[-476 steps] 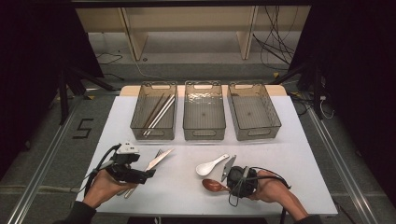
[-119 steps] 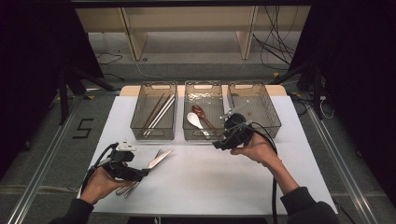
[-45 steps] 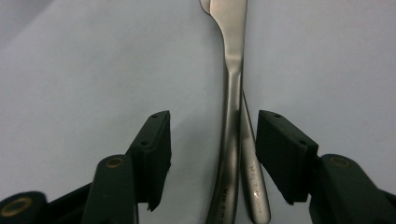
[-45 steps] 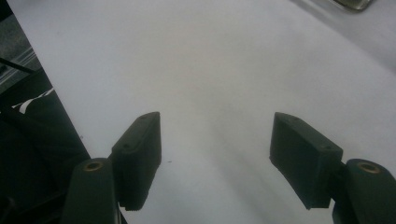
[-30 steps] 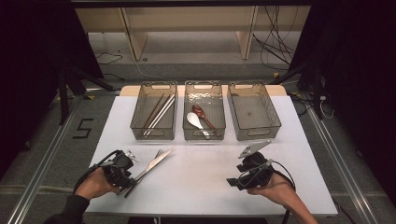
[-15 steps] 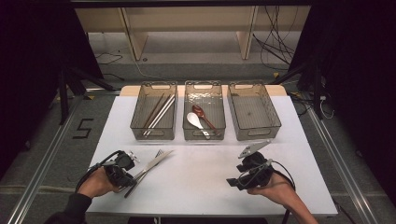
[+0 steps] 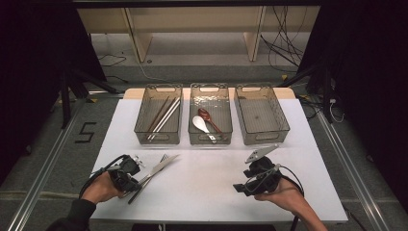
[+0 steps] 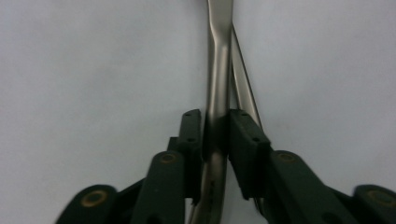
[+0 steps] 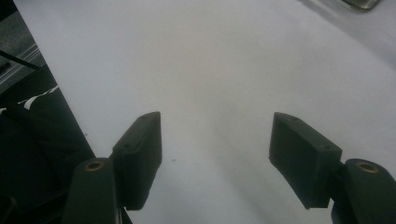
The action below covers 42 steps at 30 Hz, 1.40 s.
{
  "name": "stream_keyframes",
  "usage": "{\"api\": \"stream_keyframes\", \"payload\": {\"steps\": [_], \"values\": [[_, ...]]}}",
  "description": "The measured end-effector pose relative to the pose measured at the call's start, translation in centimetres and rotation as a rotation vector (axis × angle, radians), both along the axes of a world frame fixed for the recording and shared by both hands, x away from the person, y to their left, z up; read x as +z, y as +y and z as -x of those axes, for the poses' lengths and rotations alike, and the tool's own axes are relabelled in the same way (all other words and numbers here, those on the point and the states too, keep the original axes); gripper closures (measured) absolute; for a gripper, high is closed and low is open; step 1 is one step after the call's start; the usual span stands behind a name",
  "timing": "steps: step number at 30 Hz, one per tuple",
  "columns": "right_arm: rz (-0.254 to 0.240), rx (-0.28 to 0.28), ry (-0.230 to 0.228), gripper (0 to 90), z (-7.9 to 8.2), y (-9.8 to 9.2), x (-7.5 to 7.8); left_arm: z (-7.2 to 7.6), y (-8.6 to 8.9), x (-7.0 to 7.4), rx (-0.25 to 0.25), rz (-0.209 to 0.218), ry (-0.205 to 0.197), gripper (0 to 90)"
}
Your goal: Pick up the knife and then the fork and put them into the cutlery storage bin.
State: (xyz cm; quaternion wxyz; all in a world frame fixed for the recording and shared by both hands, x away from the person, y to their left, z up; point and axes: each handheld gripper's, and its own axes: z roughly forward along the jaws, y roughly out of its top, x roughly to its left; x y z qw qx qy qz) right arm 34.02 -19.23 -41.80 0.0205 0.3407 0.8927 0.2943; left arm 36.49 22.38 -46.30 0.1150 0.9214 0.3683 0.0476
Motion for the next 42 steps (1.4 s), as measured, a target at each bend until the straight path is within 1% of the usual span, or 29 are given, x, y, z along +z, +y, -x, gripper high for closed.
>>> {"api": "stream_keyframes", "payload": {"steps": [1,3,10,13,15,17,21,23,26,28,29,31,32,34,35,36,37,38,39,40,41,42], "values": [[0.0,0.0,0.001,35.2,0.0,0.0,0.0,0.0,-0.1,0.0,-0.01,-0.007,0.0,72.8],[-0.002,-0.001,0.001,35.2,0.0,0.0,0.0,-0.1,-0.3,0.0,-0.014,-0.011,-0.001,74.8],[-0.005,0.007,0.0,35.5,0.1,0.0,0.1,-0.1,-0.2,0.0,-0.021,-0.006,-0.001,78.0],[-0.006,0.004,0.003,35.5,0.1,0.0,0.1,-0.1,-0.1,0.0,-0.028,-0.002,-0.008,78.2],[-0.005,0.002,0.003,35.5,0.0,0.0,0.1,-0.1,-0.1,0.0,-0.02,0.008,-0.007,78.3],[-0.005,0.002,0.005,35.5,0.0,0.0,0.1,-0.1,-0.1,0.0,-0.021,0.008,-0.007,78.4],[-0.005,0.002,0.004,35.5,0.0,0.0,0.1,-0.1,-0.1,0.2,-0.012,0.036,-0.011,78.5],[-0.006,0.002,0.005,35.6,0.1,0.0,0.1,0.0,-0.2,0.4,-0.018,0.033,-0.015,78.5],[-0.01,-0.002,0.002,35.5,0.1,0.1,0.1,0.1,-0.2,0.8,-0.018,0.053,-0.019,78.5],[-0.011,0.005,-0.005,35.6,0.1,0.1,0.1,0.2,-0.4,1.0,-0.027,0.06,-0.02,78.6],[-0.013,0.006,-0.006,35.6,0.1,0.1,0.2,0.3,-0.5,1.1,-0.036,0.062,-0.011,78.6],[-0.015,0.011,-0.006,35.6,0.1,0.1,0.2,0.4,-0.8,1.2,-0.04,0.076,-0.016,78.6],[-0.015,0.012,-0.007,35.6,0.1,0.2,0.2,0.4,-1.0,1.4,-0.049,0.072,-0.011,78.7],[-0.015,0.012,-0.007,35.6,0.1,0.2,0.2,0.6,-1.3,1.5,-0.059,0.075,-0.021,78.7],[-0.016,0.011,-0.003,35.5,0.2,0.3,0.2,0.6,-1.5,1.6,-0.055,0.087,-0.024,78.7],[-0.016,0.01,0.001,35.5,0.2,0.3,0.2,0.7,-1.6,1.6,-0.057,0.095,-0.021,78.7],[-0.016,0.011,0.0,35.6,0.2,0.3,0.2,0.7,-1.7,1.7,-0.069,0.094,-0.018,78.7],[-0.018,0.01,0.001,35.6,0.2,0.3,0.2,0.7,-1.9,1.7,-0.071,0.095,-0.014,78.7],[-0.019,0.014,-0.004,35.6,0.1,0.3,0.1,0.8,-2.0,1.7,-0.07,0.097,-0.019,78.8],[-0.019,0.015,-0.004,35.6,0.1,0.3,0.1,0.9,-2.2,1.8,-0.08,0.095,-0.021,78.8],[-0.018,0.016,-0.004,35.6,0.1,0.3,0.1,0.9,-2.4,1.9,-0.084,0.1,-0.018,78.8],[-0.019,0.016,-0.004,35.6,0.1,0.4,0.1,1.0,-2.6,1.9,-0.085,0.11,-0.025,78.8]]}}
